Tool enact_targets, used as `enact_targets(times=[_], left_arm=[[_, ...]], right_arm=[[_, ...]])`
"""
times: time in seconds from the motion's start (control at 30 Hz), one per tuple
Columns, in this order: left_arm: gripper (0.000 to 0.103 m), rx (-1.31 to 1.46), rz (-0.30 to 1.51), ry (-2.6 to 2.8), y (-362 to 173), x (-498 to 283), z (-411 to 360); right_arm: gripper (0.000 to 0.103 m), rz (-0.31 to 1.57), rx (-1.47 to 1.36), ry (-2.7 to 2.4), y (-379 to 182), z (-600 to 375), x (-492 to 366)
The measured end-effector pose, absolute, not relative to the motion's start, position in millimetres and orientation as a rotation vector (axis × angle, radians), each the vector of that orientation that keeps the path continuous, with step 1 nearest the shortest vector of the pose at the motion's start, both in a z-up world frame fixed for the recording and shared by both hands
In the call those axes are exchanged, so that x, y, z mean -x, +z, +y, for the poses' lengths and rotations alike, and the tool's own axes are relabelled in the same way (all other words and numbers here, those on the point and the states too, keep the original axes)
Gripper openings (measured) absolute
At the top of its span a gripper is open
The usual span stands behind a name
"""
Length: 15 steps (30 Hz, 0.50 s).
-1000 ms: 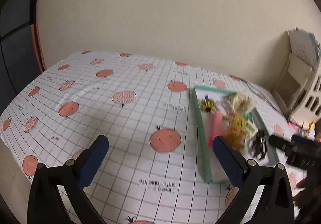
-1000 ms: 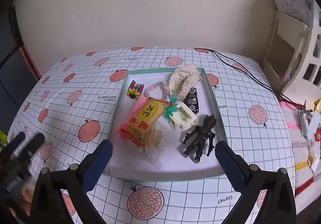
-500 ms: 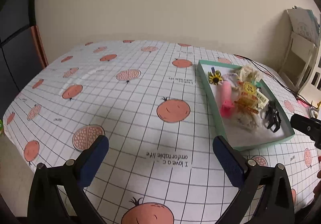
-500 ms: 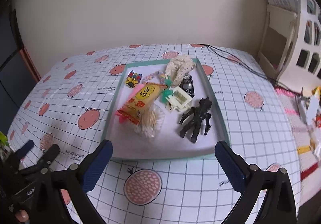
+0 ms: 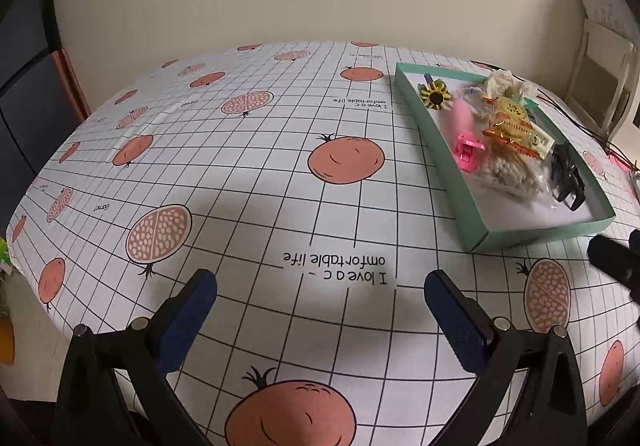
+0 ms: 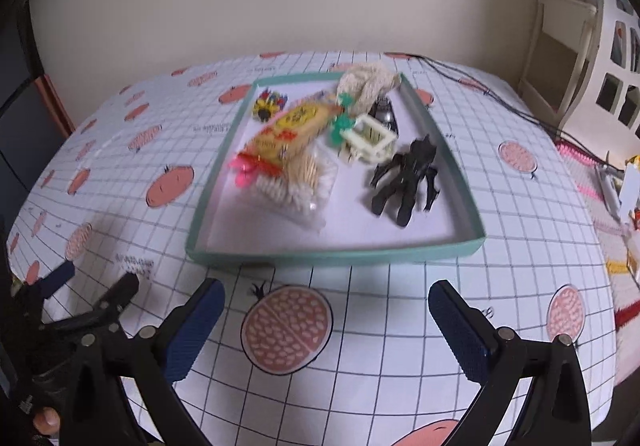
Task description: Organize objects
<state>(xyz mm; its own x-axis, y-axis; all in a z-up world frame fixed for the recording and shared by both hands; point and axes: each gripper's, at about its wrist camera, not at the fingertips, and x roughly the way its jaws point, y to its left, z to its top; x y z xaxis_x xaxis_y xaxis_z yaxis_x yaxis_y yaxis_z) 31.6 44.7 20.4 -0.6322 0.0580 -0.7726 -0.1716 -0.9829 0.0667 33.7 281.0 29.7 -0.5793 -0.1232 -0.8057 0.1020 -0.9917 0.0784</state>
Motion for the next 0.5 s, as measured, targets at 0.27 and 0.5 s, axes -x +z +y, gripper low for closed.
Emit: enact_targets(times=[0.27, 0.5], left_arm=[[0.103, 1.338, 0.212, 2.701, 6, -30, 42], [0.103, 1.363, 0.198, 2.696, 1, -30, 37]], right_arm=[[0.103, -0.025, -1.456, -2.663, 2, 277, -37], [0.103, -0.030, -1.510, -2.664, -13, 281, -35]])
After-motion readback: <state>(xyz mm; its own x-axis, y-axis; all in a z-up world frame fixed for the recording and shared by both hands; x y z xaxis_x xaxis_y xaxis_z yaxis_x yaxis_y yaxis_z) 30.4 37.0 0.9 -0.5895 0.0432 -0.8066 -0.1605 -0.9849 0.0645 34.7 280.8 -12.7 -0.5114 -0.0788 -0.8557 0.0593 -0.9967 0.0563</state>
